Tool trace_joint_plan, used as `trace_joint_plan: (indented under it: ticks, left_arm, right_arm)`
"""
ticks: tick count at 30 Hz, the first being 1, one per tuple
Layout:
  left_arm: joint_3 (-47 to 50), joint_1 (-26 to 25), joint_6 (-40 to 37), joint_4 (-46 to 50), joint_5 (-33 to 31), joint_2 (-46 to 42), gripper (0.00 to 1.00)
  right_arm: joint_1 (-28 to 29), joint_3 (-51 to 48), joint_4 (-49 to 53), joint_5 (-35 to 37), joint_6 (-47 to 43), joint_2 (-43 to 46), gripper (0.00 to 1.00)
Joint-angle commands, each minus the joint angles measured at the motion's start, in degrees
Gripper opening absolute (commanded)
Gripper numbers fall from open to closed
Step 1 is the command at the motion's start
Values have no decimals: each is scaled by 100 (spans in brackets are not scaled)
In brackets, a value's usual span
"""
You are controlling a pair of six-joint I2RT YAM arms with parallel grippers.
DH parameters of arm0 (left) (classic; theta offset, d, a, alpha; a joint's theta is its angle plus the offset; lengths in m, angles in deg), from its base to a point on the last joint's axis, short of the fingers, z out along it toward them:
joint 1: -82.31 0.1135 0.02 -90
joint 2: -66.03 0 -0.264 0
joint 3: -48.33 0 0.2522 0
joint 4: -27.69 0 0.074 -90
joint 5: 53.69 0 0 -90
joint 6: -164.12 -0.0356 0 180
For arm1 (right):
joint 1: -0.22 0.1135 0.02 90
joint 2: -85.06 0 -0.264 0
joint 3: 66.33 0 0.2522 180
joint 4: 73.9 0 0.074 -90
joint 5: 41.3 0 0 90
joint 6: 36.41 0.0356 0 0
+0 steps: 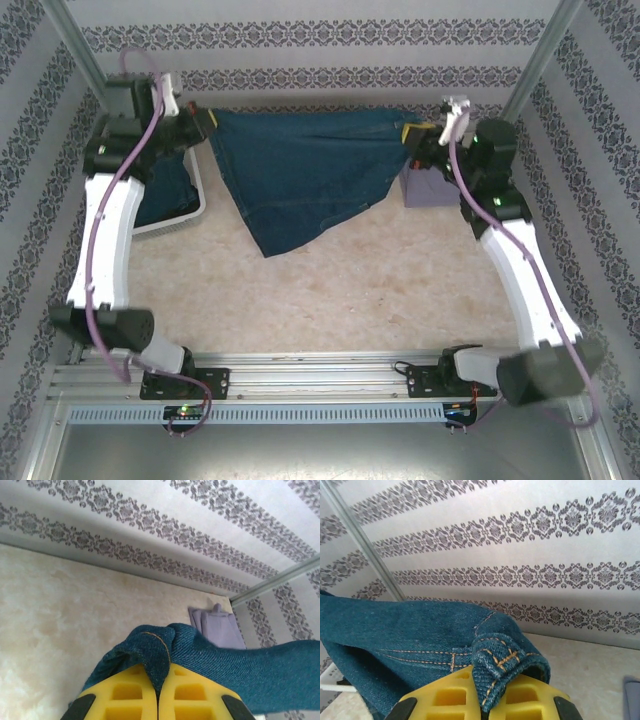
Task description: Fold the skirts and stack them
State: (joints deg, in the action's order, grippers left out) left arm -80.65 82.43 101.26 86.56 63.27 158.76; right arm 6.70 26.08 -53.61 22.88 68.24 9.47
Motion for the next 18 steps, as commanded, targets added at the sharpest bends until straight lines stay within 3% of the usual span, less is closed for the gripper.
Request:
trace_joint_plan:
  ticks: [1,5,7,9,12,14,16,18]
  left_arm:
    - [-1483,204,-151,-380,-21,1094,0]
    - [-3939,225,-442,843,67,2327,0]
    - [-4180,225,-581,1181,276,2368,0]
    - [-3638,198,-740,1365,399,2053,0]
    - [-1464,-4,-843,1010,323,1064,0]
    - [810,-179,-676,185,256,104,3]
    - [2631,-197,-226,-376,196,-684,12]
    - [4181,-197,346,-758,243,-1264,13]
  right_arm:
    - [-90,939,-424,62,-55,-822,0]
    - [-120,1613,-253,-27,-203,-1259,0]
    - [-121,1431,-285,-174,-310,-1122,0]
    - [-121,869,-390,-369,-402,-841,0]
    - [-111,-322,-512,-520,-412,-341,0]
    - [-87,-1554,-665,-573,-227,55,6]
    - [-57,-2568,-616,-521,8,373,10]
    - [-17,-3401,-408,-454,278,653,14]
